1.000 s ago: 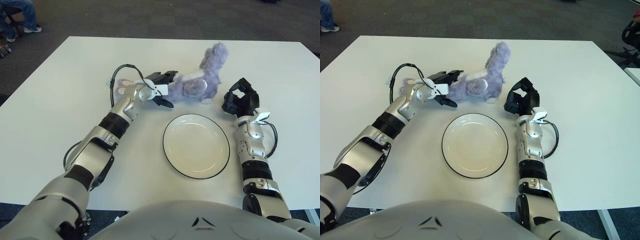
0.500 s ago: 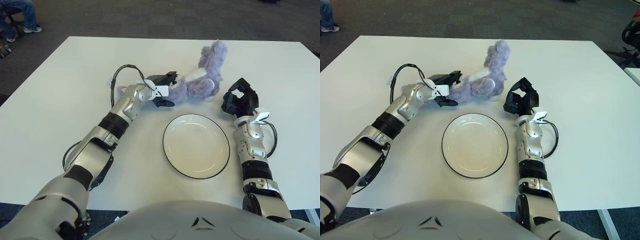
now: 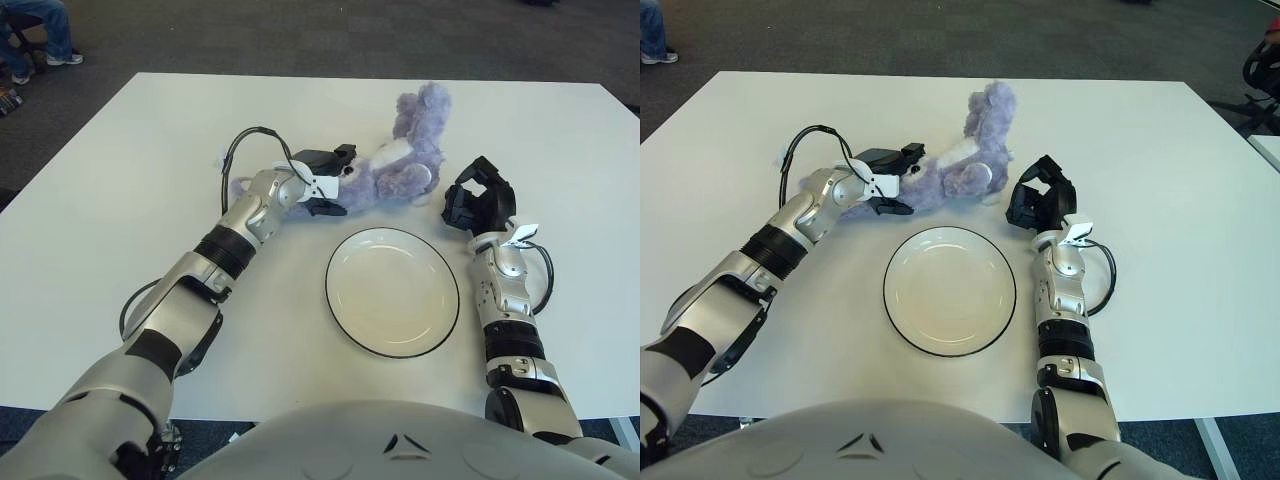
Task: Put the doll into the plate.
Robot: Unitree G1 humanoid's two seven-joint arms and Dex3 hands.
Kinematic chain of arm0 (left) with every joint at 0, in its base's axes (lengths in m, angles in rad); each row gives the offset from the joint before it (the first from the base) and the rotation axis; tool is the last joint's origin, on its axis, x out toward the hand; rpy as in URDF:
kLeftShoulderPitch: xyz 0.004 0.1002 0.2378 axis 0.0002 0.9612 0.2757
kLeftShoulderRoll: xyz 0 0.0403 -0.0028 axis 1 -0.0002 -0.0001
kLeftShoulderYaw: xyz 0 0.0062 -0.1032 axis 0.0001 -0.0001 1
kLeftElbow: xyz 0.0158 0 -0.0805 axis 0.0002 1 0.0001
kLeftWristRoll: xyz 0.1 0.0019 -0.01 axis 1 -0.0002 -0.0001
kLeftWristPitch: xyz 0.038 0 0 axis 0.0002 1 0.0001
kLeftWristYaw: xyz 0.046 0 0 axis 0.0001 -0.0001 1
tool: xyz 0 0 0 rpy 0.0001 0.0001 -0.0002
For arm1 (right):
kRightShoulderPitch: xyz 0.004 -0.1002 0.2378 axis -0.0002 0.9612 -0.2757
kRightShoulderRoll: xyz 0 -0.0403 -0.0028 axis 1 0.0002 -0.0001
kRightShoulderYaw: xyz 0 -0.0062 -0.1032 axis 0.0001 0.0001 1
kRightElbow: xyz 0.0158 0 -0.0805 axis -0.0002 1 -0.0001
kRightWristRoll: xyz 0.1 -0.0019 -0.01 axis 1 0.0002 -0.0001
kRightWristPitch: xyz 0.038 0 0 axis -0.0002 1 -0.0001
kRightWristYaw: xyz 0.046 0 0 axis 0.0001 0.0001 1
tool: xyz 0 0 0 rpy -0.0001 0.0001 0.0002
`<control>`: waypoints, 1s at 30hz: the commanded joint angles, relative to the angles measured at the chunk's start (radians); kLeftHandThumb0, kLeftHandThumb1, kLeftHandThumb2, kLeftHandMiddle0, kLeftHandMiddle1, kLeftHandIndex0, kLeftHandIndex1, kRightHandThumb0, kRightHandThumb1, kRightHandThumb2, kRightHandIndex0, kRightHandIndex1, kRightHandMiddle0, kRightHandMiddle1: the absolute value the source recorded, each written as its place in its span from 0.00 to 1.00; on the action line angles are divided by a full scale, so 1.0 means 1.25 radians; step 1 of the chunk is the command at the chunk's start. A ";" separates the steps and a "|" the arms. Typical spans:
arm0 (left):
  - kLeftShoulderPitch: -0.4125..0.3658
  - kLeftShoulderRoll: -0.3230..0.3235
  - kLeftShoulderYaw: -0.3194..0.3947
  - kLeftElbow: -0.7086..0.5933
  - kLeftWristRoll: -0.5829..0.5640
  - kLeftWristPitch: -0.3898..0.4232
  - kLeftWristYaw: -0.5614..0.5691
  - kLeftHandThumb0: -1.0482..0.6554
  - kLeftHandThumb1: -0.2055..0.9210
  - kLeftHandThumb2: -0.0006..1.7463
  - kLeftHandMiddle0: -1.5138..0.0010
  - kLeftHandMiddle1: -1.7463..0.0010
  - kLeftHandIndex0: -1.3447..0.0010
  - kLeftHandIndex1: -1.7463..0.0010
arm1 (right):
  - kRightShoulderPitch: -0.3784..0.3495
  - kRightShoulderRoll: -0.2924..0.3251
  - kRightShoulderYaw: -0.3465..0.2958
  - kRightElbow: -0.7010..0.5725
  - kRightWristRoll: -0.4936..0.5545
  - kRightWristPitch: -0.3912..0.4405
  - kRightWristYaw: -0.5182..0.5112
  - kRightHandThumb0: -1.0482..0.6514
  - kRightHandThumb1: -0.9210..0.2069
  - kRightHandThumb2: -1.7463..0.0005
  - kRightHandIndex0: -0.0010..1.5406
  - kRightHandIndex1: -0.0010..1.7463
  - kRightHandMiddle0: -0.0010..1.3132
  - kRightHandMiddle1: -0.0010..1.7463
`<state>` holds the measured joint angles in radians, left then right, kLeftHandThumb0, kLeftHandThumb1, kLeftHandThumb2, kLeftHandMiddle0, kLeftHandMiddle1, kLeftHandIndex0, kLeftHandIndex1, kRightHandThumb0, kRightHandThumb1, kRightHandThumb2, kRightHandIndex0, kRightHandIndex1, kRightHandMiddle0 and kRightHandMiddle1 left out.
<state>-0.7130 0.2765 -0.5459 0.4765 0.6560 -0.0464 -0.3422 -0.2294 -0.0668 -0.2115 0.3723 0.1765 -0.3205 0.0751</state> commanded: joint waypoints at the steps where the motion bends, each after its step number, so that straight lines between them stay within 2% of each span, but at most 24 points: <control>1: 0.035 0.006 -0.025 0.018 0.012 0.006 -0.034 0.87 0.54 0.57 0.53 0.17 0.97 0.00 | 0.019 -0.003 -0.006 0.005 0.007 0.004 0.003 0.31 0.62 0.18 0.83 1.00 0.53 1.00; 9: 0.042 -0.003 -0.018 0.015 0.005 0.029 -0.027 0.87 0.54 0.57 0.53 0.16 0.95 0.00 | 0.017 -0.005 -0.008 0.008 0.009 0.010 0.007 0.31 0.63 0.18 0.83 1.00 0.53 1.00; 13: 0.054 -0.019 -0.002 0.018 -0.007 0.046 0.000 0.87 0.55 0.57 0.53 0.16 0.88 0.00 | 0.017 -0.004 -0.009 0.008 0.010 0.010 0.010 0.31 0.63 0.18 0.83 1.00 0.53 1.00; 15: 0.063 -0.030 0.012 0.024 -0.018 0.048 0.027 0.87 0.52 0.60 0.53 0.15 0.76 0.00 | 0.017 -0.004 -0.010 0.008 0.010 0.011 0.011 0.31 0.63 0.18 0.83 1.00 0.53 1.00; 16: 0.067 -0.034 0.018 0.026 -0.023 0.047 0.038 0.88 0.49 0.65 0.53 0.12 0.68 0.00 | 0.016 -0.005 -0.010 0.008 0.011 0.012 0.012 0.31 0.62 0.18 0.83 1.00 0.53 1.00; 19: 0.077 -0.048 0.039 0.032 -0.042 0.047 0.068 0.90 0.42 0.75 0.55 0.04 0.56 0.00 | 0.017 -0.005 -0.009 0.007 0.011 0.013 0.014 0.31 0.62 0.18 0.83 1.00 0.53 1.00; 25: 0.088 -0.064 0.061 0.039 -0.057 0.047 0.107 0.91 0.37 0.82 0.54 0.00 0.41 0.00 | 0.019 -0.005 -0.009 0.003 0.012 0.016 0.018 0.31 0.62 0.18 0.83 1.00 0.53 1.00; 30: 0.092 -0.071 0.068 0.050 -0.059 0.035 0.136 0.92 0.36 0.83 0.54 0.00 0.36 0.00 | 0.020 -0.006 -0.010 0.002 0.013 0.018 0.022 0.31 0.62 0.18 0.83 1.00 0.53 1.00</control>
<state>-0.6412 0.1932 -0.4510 0.5007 0.5876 -0.0055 -0.1744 -0.2284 -0.0696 -0.2162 0.3721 0.1780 -0.3089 0.0967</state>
